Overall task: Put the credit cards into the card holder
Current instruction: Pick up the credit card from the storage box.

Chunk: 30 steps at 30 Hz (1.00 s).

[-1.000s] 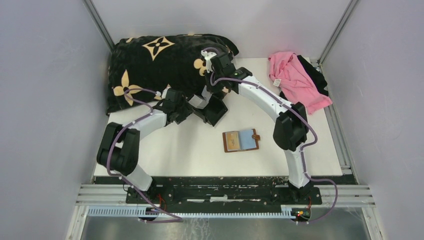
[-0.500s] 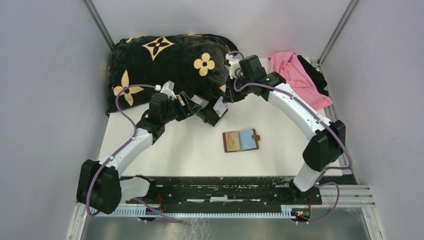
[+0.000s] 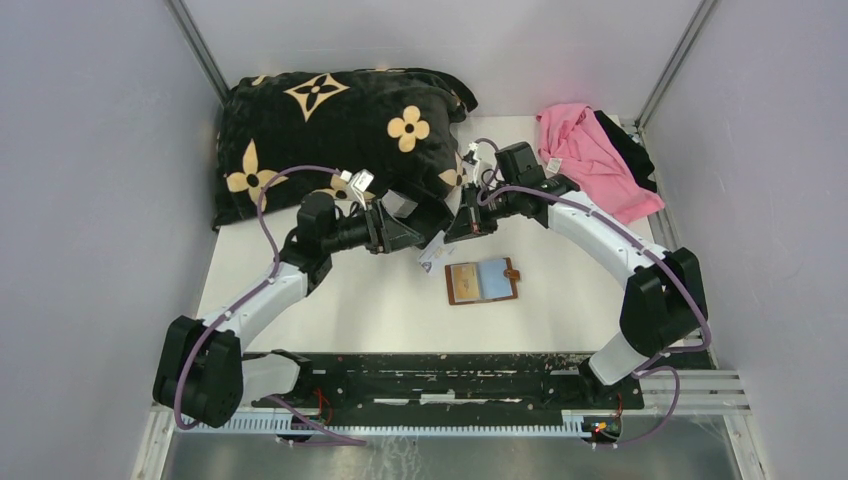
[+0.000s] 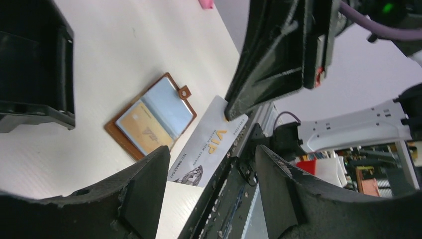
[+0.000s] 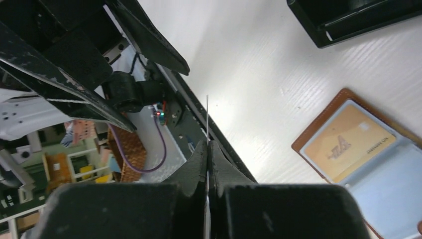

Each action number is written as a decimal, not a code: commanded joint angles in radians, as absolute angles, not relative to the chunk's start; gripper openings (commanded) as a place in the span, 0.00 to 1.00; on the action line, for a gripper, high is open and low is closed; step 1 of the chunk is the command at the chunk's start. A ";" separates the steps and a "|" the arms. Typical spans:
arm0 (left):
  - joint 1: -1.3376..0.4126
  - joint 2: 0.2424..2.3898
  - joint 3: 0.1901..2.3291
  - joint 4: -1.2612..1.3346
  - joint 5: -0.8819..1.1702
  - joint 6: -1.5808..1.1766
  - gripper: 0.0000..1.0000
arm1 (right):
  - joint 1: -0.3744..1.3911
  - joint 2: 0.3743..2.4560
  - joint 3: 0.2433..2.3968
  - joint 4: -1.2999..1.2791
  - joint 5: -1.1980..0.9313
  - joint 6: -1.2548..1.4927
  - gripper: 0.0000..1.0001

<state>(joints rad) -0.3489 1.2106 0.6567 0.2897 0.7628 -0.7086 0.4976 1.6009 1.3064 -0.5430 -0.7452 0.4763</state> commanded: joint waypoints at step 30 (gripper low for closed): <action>-0.360 1.353 0.559 0.618 1.002 -0.832 0.03 | 0.457 1.627 1.227 -0.242 -1.053 0.721 0.05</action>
<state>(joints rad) -0.3492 1.3338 0.5831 0.5510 0.9886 -0.7883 0.4561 1.6344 1.2125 -0.2955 -1.0126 0.6949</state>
